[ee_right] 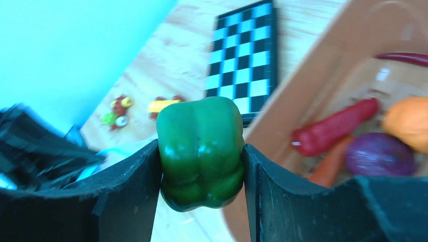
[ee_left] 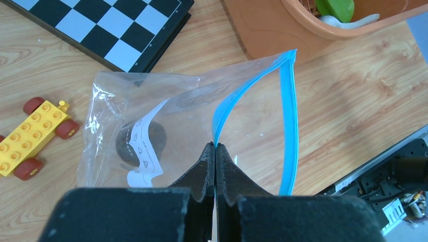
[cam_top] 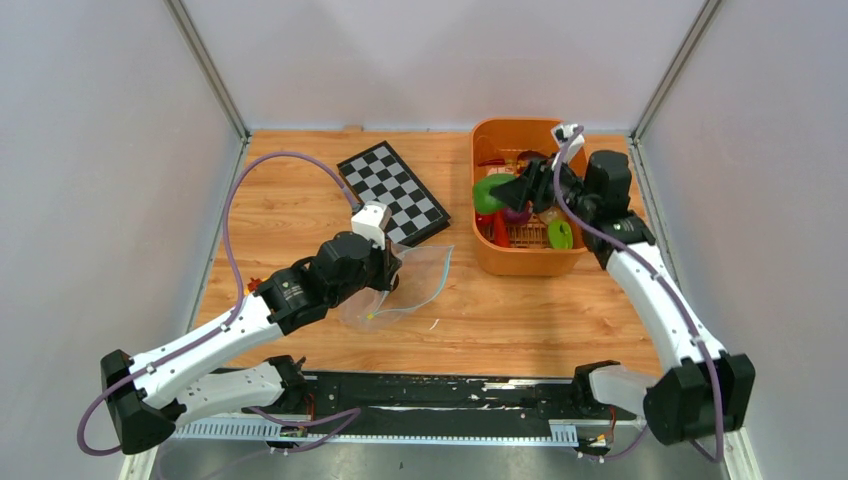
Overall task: Place the food in the zip-top bag and seal the zipper
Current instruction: Place the fake vegetable in the zipper food storage bag.
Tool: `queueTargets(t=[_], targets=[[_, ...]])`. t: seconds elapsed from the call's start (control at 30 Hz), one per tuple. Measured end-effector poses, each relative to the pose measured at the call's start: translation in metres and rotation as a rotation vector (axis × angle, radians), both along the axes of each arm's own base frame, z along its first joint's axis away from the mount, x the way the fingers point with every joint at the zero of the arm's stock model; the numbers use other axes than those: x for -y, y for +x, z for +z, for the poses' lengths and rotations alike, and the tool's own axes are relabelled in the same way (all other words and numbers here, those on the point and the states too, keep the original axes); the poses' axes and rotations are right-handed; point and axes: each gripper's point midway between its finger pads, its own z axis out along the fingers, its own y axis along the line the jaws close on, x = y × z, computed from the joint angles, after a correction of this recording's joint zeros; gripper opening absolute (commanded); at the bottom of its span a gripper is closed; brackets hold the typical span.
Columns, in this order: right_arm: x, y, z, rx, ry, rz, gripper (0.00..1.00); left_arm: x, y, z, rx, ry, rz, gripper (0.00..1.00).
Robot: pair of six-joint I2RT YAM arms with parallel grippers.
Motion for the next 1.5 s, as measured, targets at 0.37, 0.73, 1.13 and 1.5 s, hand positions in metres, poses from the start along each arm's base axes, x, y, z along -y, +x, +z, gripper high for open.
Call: queueTargets(t=[0.37,0.73,1.13,1.5], targets=[[-0.056,-0.083,0.009,0.081,0.087,0.333,0.35,0.004,-0.001,0.000,-0.007,-0.013,-0.013,0.00],[-0.110,-0.145,-0.005,0.145,-0.022,0.639,0.37,0.007,-0.003,0.002,-0.015,-0.032,-0.018,0.00],[-0.137,-0.129,-0.044,0.094,-0.204,0.620,0.44,0.008,-0.003,0.012,0.005,-0.070,-0.024,0.00],[-0.152,-0.138,-0.041,0.128,-0.226,0.674,0.69,0.000,0.000,0.037,0.070,-0.140,0.021,0.00]])
